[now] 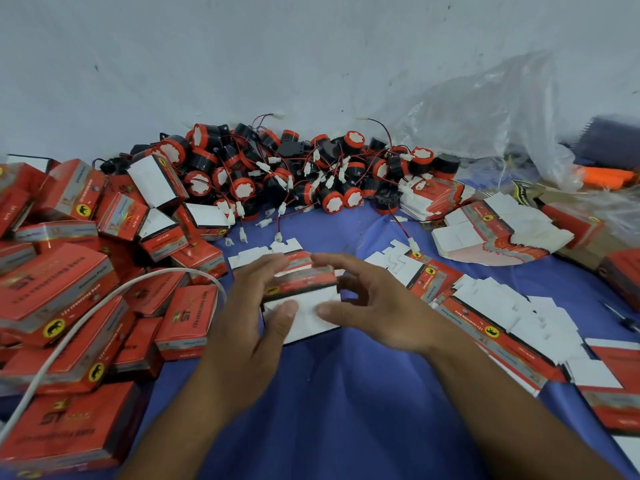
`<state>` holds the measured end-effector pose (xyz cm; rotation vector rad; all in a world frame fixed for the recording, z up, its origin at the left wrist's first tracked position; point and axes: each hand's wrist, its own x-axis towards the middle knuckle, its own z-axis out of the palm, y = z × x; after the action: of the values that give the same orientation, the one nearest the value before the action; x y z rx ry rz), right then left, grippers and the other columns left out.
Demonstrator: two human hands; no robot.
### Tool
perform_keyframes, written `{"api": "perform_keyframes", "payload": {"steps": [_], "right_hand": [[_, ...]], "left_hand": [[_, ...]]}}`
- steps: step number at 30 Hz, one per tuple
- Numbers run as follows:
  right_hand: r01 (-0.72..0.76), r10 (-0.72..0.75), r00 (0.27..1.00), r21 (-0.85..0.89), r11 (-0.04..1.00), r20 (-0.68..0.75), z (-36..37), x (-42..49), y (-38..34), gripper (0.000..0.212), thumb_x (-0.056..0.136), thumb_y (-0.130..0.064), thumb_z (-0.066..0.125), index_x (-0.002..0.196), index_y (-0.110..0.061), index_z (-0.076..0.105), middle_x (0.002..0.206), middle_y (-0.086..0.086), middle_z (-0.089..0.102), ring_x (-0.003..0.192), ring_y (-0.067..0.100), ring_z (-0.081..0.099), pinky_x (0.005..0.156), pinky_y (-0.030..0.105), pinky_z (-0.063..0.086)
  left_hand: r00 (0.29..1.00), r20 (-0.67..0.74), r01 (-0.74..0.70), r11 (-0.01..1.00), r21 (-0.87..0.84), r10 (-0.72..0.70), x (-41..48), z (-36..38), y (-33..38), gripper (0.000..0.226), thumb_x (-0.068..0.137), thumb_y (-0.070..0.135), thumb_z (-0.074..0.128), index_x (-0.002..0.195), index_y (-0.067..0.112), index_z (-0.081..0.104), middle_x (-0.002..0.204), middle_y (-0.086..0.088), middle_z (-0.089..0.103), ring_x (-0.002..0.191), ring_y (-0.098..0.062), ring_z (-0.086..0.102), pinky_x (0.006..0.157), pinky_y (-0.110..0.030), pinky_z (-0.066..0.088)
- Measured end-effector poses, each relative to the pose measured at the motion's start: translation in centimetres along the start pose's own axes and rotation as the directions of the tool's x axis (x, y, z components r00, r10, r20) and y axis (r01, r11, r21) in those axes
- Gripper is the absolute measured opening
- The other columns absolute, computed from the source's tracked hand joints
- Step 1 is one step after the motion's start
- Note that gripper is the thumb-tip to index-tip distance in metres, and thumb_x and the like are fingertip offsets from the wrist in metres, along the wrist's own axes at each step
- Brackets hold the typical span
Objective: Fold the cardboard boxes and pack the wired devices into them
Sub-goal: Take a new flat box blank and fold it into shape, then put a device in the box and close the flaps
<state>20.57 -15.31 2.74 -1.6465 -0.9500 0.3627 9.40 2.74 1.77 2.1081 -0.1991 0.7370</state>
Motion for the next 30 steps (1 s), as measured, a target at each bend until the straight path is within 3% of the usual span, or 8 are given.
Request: {"api": "perform_keyframes", "payload": {"steps": [5,12,17,20,22,25,27,30], "right_hand": [[0.158,-0.157,0.987,-0.499,0.852,0.043,0.0,0.1,1.7,0.056,0.081,-0.009,0.073,0.133,-0.021,0.053,0.124,-0.007,0.054,0.116,0.009,0.055,0.09,0.03,0.052],[0.172,-0.141,0.985,-0.625,0.762,0.099,-0.3,-0.1,1.9,0.051,0.08,-0.038,0.072,0.125,-0.034,0.047,0.124,-0.018,0.051,0.109,0.005,0.047,0.092,0.024,0.04],[0.157,-0.148,0.986,-0.681,0.715,0.072,-0.2,0.1,1.2,0.049,0.08,-0.034,0.079,0.118,-0.022,0.052,0.117,-0.008,0.056,0.101,0.014,0.05,0.088,0.035,0.045],[0.119,-0.132,0.99,-0.713,0.691,0.037,-0.2,0.3,0.9,0.042,0.079,-0.033,0.08,0.109,-0.019,0.053,0.113,-0.005,0.055,0.098,0.015,0.05,0.083,0.043,0.047],[0.096,-0.09,0.995,-0.755,0.649,0.049,-0.2,0.3,0.8,0.045,0.076,-0.038,0.081,0.104,-0.018,0.052,0.113,-0.005,0.051,0.097,0.013,0.045,0.081,0.042,0.047],[0.06,0.001,0.997,-0.797,0.601,0.076,-0.3,0.4,1.1,0.044,0.074,-0.043,0.083,0.096,-0.017,0.056,0.117,-0.006,0.041,0.097,0.007,0.033,0.083,0.032,0.044],[0.033,0.035,0.996,-0.695,0.718,0.084,-0.4,0.3,1.2,0.036,0.076,-0.045,0.083,0.084,-0.02,0.059,0.111,-0.01,0.039,0.091,0.004,0.039,0.077,0.02,0.04],[-0.12,0.15,0.988,-0.395,0.911,0.045,-1.8,0.5,0.6,0.031,0.088,-0.06,0.06,0.08,-0.03,0.063,0.096,-0.02,0.054,0.082,-0.003,0.053,0.075,0.011,0.039]], "left_hand": [[0.967,0.231,-0.18,0.931,0.316,0.108,-0.9,0.5,-1.3,0.061,0.095,0.023,0.06,0.147,0.026,0.031,0.142,0.008,0.04,0.13,0.001,0.031,0.105,-0.017,0.032],[0.952,0.217,-0.305,0.721,0.622,0.215,-0.2,0.9,-1.7,0.058,0.071,0.032,0.075,0.123,0.012,0.058,0.113,-0.004,0.066,0.105,-0.021,0.053,0.089,-0.037,0.038],[0.99,0.136,-0.12,0.635,0.763,0.023,0.4,1.4,-0.8,0.054,0.055,0.037,0.092,0.094,0.007,0.07,0.107,-0.016,0.065,0.094,-0.038,0.059,0.072,-0.048,0.053],[0.986,0.085,0.026,0.634,0.773,-0.145,0.5,1.5,-0.8,0.061,0.053,0.048,0.092,0.091,0.004,0.07,0.107,-0.02,0.065,0.089,-0.04,0.058,0.069,-0.047,0.053],[0.97,0.096,0.072,0.639,0.766,-0.224,0.4,2.0,-0.8,0.069,0.067,0.059,0.078,0.113,0.008,0.068,0.13,-0.018,0.059,0.108,-0.041,0.056,0.084,-0.048,0.051],[0.96,0.061,0.203,0.831,0.517,-0.272,-0.2,2.4,-1.2,0.049,0.088,0.049,0.063,0.127,0.02,0.062,0.152,-0.005,0.04,0.132,-0.026,0.043,0.103,-0.031,0.036],[0.964,0.062,0.217,0.903,0.371,-0.257,-0.3,2.0,-1.5,0.016,0.087,0.028,0.073,0.1,0.028,0.065,0.127,0.006,0.055,0.113,-0.014,0.052,0.085,-0.016,0.038],[0.949,0.109,0.252,0.919,0.302,-0.296,-0.4,1.3,-2.0,0.023,0.08,0.022,0.079,0.079,0.029,0.058,0.09,0.013,0.056,0.084,-0.003,0.052,0.07,-0.013,0.039]]}}
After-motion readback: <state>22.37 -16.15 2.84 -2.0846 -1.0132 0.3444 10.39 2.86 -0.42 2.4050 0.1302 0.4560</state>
